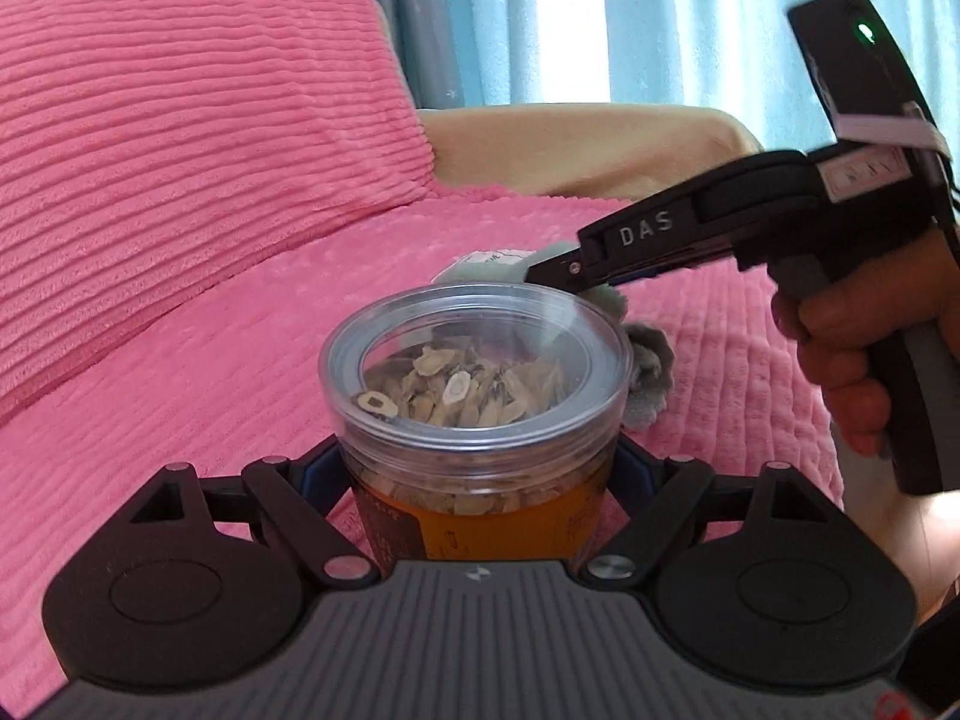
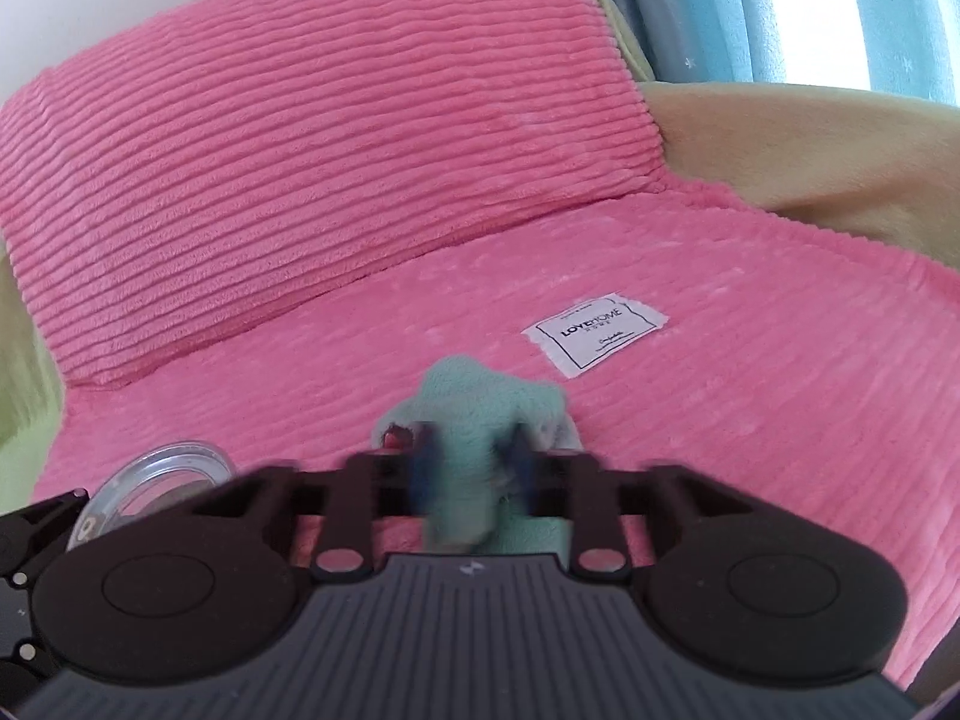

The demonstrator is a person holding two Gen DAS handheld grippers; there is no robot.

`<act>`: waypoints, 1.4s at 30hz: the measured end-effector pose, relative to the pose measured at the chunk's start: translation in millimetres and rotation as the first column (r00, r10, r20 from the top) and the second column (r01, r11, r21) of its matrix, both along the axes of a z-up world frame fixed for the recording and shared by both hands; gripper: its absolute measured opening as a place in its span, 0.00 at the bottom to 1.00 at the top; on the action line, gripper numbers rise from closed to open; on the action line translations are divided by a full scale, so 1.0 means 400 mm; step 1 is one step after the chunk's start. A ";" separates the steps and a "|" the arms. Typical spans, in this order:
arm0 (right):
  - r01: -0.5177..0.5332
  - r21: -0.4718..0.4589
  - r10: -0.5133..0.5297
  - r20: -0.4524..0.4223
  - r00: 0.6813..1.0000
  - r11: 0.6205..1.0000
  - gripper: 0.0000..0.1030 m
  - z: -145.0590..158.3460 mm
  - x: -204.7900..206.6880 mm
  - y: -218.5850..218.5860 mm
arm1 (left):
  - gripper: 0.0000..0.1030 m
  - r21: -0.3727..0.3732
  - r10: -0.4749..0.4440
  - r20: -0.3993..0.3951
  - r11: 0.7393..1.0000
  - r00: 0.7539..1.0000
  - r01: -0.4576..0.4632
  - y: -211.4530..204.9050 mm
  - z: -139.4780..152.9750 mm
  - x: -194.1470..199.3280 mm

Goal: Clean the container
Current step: 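Press the cloth onto the jar lid with the right tool while the left tool holds the jar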

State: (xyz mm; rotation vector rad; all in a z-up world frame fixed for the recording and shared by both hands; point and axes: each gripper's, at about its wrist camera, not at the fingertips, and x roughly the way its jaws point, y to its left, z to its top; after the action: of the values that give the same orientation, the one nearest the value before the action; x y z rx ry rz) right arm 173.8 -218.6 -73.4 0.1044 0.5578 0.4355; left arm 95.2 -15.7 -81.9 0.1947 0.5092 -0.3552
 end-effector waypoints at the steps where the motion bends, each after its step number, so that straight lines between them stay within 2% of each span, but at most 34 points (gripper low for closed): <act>1: -0.002 0.004 0.002 0.004 1.000 1.000 0.12 0.004 -0.002 0.000 | 0.83 0.007 -0.007 0.002 1.000 1.000 0.007 -0.001 -0.001 0.001; 6: -0.108 0.106 0.103 0.051 0.993 0.988 0.12 0.068 -0.046 -0.014 | 0.83 0.008 -0.022 0.005 1.000 1.000 0.022 -0.001 -0.004 0.005; 9: -0.228 0.176 0.222 0.056 0.974 0.958 0.12 0.094 -0.077 -0.014 | 0.83 0.014 -0.024 0.008 1.000 1.000 0.024 -0.004 -0.006 0.004; 12: -0.337 0.154 0.335 0.038 0.941 0.929 0.12 0.091 -0.096 0.012 | 0.83 0.013 -0.025 0.008 1.000 1.000 0.025 -0.005 -0.008 0.003; 16: -0.391 0.052 0.390 0.037 0.920 0.919 0.12 0.083 -0.113 0.045 | 0.83 0.015 -0.027 0.007 1.000 1.000 0.027 -0.008 -0.013 0.003; 20: -0.436 0.038 0.436 0.001 0.900 0.899 0.12 0.093 -0.120 0.039 | 0.83 0.014 -0.033 0.001 0.999 0.999 0.033 -0.008 -0.016 0.006; 26: -0.522 0.153 0.534 -0.055 0.843 0.839 0.12 0.080 -0.139 0.035 | 0.83 0.012 -0.044 0.008 0.999 0.999 0.044 -0.005 -0.020 0.003; 28: -0.529 0.181 0.546 -0.061 0.836 0.829 0.12 0.072 -0.140 0.047 | 0.83 0.011 -0.042 0.010 0.999 0.999 0.042 -0.005 -0.023 0.001; 32: -0.514 0.178 0.528 -0.040 0.848 0.839 0.10 0.069 -0.136 0.080 | 0.83 0.015 -0.041 0.014 0.999 0.999 0.041 -0.008 -0.027 0.002; 36: -0.463 0.075 0.462 0.028 0.886 0.883 0.09 0.077 -0.136 0.117 | 0.83 0.008 -0.043 0.016 0.999 0.999 0.043 -0.008 -0.030 0.005; 38: -0.418 0.057 0.416 0.042 0.908 0.907 0.09 0.080 -0.126 0.113 | 0.83 0.008 -0.045 0.022 0.999 0.999 0.045 -0.010 -0.031 0.005; 42: -0.386 0.083 0.384 0.036 0.923 0.919 0.09 0.078 -0.106 0.094 | 0.83 0.014 -0.049 0.031 0.999 0.998 0.049 -0.014 -0.034 0.003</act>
State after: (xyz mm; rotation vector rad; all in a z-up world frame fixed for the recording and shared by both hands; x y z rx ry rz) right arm 131.4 -180.8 -42.3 0.0743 0.5408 0.8458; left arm 96.5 -21.2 -95.5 0.2253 0.4764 -0.3961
